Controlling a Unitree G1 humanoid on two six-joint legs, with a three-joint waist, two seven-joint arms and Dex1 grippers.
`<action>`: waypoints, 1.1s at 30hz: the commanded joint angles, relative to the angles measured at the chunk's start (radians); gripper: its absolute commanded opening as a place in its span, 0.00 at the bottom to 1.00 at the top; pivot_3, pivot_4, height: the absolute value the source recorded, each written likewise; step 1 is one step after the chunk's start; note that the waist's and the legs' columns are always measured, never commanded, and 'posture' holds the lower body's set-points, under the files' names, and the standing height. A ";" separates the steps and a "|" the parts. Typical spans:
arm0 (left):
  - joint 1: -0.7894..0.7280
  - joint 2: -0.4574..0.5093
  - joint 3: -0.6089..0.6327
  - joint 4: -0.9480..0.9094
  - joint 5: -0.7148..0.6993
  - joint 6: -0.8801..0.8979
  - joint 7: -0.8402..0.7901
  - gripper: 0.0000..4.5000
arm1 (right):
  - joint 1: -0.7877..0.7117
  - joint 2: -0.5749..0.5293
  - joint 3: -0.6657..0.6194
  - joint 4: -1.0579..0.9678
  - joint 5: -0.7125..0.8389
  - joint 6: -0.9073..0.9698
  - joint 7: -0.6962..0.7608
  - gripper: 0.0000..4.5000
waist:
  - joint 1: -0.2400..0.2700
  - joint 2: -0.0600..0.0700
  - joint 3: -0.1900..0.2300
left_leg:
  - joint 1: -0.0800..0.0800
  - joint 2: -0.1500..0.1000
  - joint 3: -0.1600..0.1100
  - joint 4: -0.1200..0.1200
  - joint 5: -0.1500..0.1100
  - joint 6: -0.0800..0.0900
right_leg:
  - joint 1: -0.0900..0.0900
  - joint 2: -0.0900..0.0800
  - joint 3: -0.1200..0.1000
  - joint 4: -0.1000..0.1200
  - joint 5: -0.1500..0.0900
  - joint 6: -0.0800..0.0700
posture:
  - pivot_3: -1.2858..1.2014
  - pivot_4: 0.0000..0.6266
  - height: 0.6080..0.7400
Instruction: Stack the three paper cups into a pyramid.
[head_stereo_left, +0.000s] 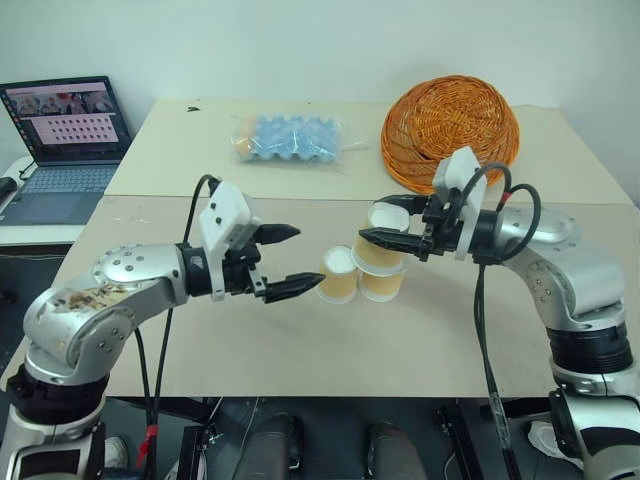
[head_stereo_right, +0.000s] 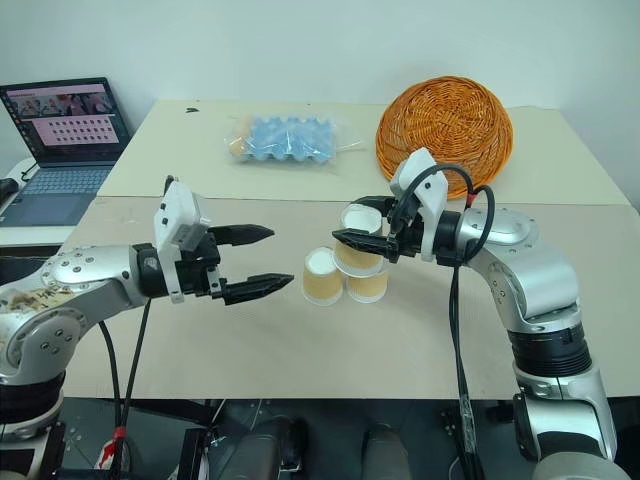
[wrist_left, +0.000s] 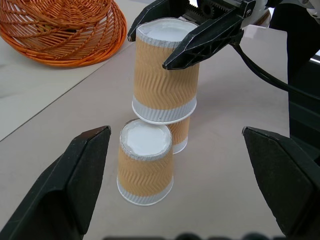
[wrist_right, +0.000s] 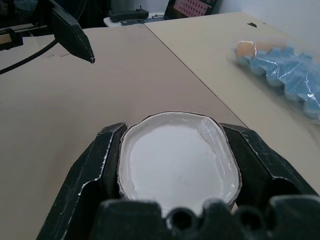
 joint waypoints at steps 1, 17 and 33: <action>-0.015 0.000 0.008 -0.008 -0.013 -0.004 -0.001 1.00 | -0.042 -0.006 -0.023 -0.029 0.005 -0.005 -0.010 0.57 | 0.000 0.000 0.000 | 0.000 0.000 0.000 0.000 0.000 0.000 | 0.000 0.000 0.000 0.000 0.000 0.000 | 0.52 0.24 0.90; -0.016 0.000 0.009 -0.006 -0.017 -0.001 0.003 1.00 | -0.031 0.013 0.020 -0.085 -0.001 0.028 -0.035 0.57 | 0.000 0.000 0.000 | 0.000 0.000 0.000 0.000 0.000 0.000 | 0.000 0.000 0.000 0.000 0.000 0.000 | 0.52 0.24 0.90; -0.010 0.004 0.014 -0.013 -0.040 0.003 0.020 1.00 | -0.011 0.026 0.044 -0.038 -0.051 -0.003 -0.038 0.85 | 0.000 0.000 0.000 | 0.000 0.000 0.000 0.001 0.000 -0.001 | 0.000 0.000 0.000 0.002 0.000 0.000 | 0.52 0.24 0.90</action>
